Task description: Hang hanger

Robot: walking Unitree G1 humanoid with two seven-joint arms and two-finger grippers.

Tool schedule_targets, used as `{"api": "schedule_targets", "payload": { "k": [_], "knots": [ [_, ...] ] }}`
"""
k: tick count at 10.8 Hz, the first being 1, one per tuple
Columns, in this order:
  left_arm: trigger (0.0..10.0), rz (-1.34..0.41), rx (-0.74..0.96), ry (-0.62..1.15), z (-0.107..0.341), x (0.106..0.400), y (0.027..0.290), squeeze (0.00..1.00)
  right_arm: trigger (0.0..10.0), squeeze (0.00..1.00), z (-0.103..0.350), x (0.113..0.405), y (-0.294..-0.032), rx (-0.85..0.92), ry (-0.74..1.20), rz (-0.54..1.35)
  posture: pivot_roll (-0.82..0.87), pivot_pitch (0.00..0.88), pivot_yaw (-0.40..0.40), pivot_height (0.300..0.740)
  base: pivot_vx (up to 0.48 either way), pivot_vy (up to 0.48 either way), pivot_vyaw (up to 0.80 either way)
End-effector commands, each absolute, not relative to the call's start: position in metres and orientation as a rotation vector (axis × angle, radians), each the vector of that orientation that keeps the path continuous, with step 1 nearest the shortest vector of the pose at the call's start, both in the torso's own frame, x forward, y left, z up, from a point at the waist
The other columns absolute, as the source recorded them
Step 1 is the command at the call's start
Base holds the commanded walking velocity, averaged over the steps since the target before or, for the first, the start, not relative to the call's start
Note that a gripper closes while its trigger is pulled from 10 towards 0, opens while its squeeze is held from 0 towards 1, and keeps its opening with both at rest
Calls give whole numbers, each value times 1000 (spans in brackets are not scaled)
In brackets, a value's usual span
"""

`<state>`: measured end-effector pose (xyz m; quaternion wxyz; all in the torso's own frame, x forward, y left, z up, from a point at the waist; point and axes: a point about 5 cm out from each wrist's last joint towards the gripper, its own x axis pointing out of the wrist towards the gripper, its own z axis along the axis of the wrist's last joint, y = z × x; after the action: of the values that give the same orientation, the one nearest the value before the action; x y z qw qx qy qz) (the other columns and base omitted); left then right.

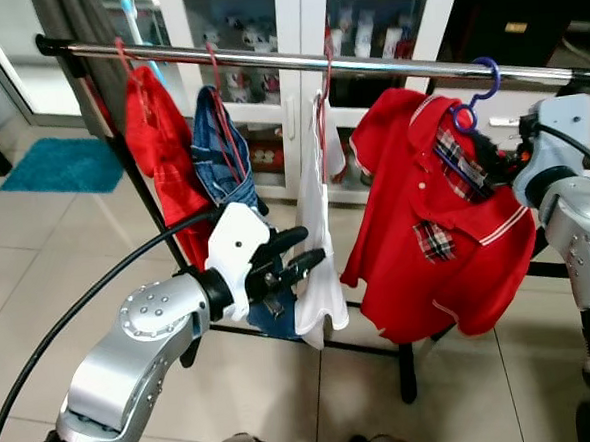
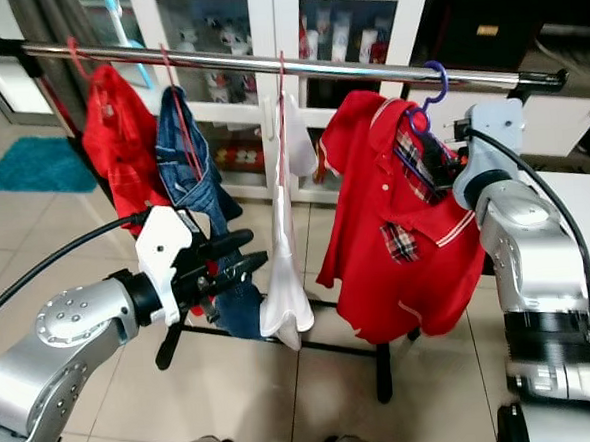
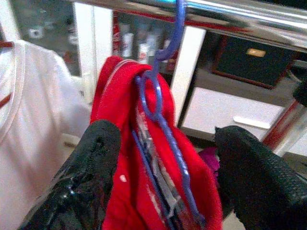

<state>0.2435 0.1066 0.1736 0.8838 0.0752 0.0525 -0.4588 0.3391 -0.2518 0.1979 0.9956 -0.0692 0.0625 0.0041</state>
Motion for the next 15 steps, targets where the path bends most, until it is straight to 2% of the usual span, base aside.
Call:
{"api": "schedule_targets", "payload": {
  "k": [1,2,3,7,11,15],
  "knots": [
    [10000,-989,162,92,178,241,104,0,10000,757,206,344,-253,-149,98,51,98,48,-10,740,0,0,0],
    [10000,-1003,161,94,178,241,102,0,10000,0,206,350,-251,-108,116,125,91,36,-7,740,0,0,0],
    [10000,-1022,161,95,178,241,101,0,10000,0,206,359,-254,-72,133,162,90,34,-7,740,0,0,0],
    [10000,-1049,165,101,177,239,100,0,10000,0,206,386,-264,-128,208,113,94,40,-15,740,0,0,0],
    [10000,-1059,168,113,175,238,100,0,10000,0,205,391,-275,-155,246,39,95,50,-14,740,0,0,0],
    [10000,-1070,173,116,176,238,100,0,10000,0,200,394,-261,-89,264,177,99,52,-8,740,0,0,0]
  ]
}}
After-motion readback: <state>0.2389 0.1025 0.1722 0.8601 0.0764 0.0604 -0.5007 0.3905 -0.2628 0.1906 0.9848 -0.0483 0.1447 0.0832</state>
